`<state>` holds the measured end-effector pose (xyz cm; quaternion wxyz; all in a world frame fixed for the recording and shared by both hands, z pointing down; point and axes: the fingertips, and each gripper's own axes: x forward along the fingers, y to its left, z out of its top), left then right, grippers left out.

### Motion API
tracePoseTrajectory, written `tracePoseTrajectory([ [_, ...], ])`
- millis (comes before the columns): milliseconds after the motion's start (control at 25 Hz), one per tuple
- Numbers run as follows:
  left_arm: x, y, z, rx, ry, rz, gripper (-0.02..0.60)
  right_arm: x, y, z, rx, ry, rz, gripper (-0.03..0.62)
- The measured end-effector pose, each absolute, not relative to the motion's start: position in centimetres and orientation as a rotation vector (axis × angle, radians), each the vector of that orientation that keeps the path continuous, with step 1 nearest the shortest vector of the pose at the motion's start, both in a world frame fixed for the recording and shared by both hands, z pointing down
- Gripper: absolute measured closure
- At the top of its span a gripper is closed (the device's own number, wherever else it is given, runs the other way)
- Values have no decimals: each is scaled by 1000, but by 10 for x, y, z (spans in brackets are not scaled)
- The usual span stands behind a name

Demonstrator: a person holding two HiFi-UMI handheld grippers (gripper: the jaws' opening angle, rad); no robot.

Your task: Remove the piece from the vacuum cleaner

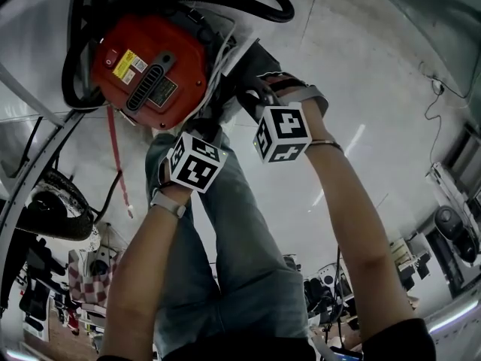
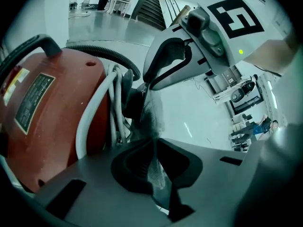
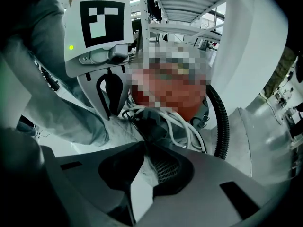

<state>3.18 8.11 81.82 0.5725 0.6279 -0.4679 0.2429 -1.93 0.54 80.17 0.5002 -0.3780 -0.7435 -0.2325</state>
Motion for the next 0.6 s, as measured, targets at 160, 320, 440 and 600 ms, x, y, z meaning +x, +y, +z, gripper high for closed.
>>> tracePoseTrajectory([
  [160,40,81,818,1487,-1072,552,537,-10,5,802,-909,-1788,-537,516],
  [320,46,82,819,1493,-1064,567,538,0,5,804,-883,-1791,-536,517],
  [440,49,82,820,1492,-1063,567,538,1,4,804,-859,-1810,-535,519],
  [600,51,80,822,1485,-1058,559,538,2,3,805,-842,-1817,-521,519],
])
